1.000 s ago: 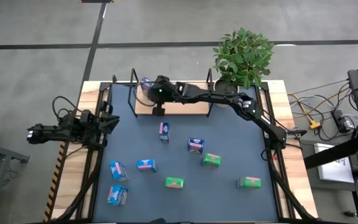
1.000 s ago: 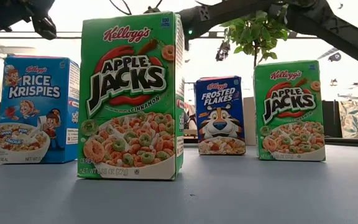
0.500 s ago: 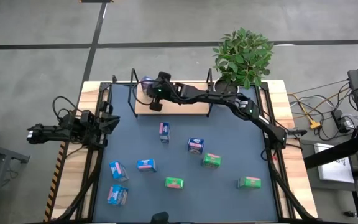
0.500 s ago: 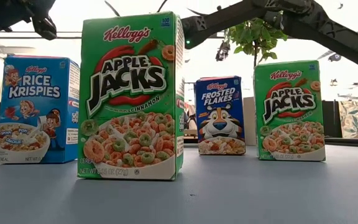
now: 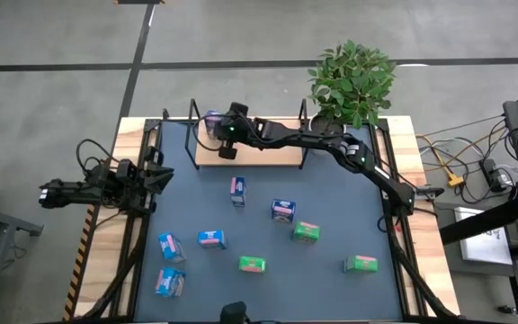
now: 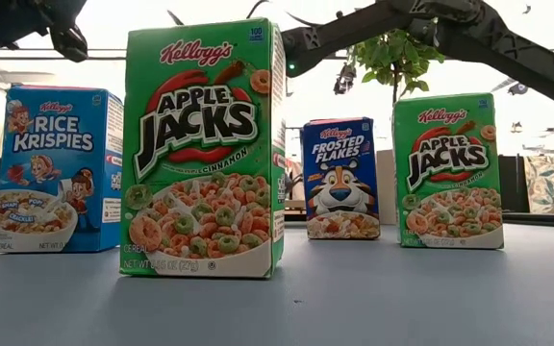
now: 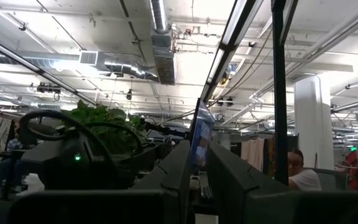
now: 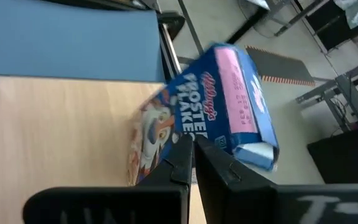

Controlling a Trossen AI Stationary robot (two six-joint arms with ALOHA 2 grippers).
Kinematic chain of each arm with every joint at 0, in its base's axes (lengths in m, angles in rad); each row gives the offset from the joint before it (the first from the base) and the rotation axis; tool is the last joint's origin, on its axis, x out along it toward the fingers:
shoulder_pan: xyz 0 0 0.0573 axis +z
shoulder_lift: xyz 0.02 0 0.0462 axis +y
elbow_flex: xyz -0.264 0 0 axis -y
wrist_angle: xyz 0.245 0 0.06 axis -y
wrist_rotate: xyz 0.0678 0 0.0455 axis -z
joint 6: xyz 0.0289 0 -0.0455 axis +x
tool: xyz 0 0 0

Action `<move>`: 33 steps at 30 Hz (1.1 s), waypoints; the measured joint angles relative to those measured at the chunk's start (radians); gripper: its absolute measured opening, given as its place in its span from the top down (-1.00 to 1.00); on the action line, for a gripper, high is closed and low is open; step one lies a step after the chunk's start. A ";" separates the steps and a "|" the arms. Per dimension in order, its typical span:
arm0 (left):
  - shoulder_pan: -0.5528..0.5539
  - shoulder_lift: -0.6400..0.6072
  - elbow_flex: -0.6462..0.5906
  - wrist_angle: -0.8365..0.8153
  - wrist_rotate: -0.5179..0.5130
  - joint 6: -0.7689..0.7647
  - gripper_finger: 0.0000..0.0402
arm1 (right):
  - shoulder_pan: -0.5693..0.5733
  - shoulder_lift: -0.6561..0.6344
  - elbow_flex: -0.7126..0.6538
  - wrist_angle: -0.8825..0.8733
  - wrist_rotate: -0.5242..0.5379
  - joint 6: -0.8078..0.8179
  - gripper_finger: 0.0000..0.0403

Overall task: Stack cereal on shelf
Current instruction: Put the top right blue cereal box on the shelf

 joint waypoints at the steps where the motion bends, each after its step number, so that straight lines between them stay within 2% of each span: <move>1: 0.000 0.000 0.000 -0.001 0.000 0.000 0.81 | -0.001 0.000 0.000 -0.007 0.000 0.001 0.96; 10: 0.000 0.000 0.000 -0.012 -0.010 0.000 0.81 | 0.062 -0.088 0.002 -0.171 -0.001 0.003 0.96; 18: 0.000 0.014 0.000 -0.021 -0.013 -0.011 0.81 | 0.191 -0.176 0.002 -0.412 -0.006 0.048 0.96; 21: 0.000 0.030 0.000 -0.020 -0.046 -0.028 0.81 | 0.246 -0.199 -0.004 -0.479 -0.007 0.067 0.96; 26: 0.000 0.058 0.000 -0.012 -0.057 -0.034 0.81 | 0.320 -0.237 -0.041 -0.500 -0.013 0.068 0.96; 33: 0.000 0.061 0.000 -0.003 -0.061 -0.037 0.81 | 0.333 -0.318 -0.210 -0.387 -0.132 0.068 0.96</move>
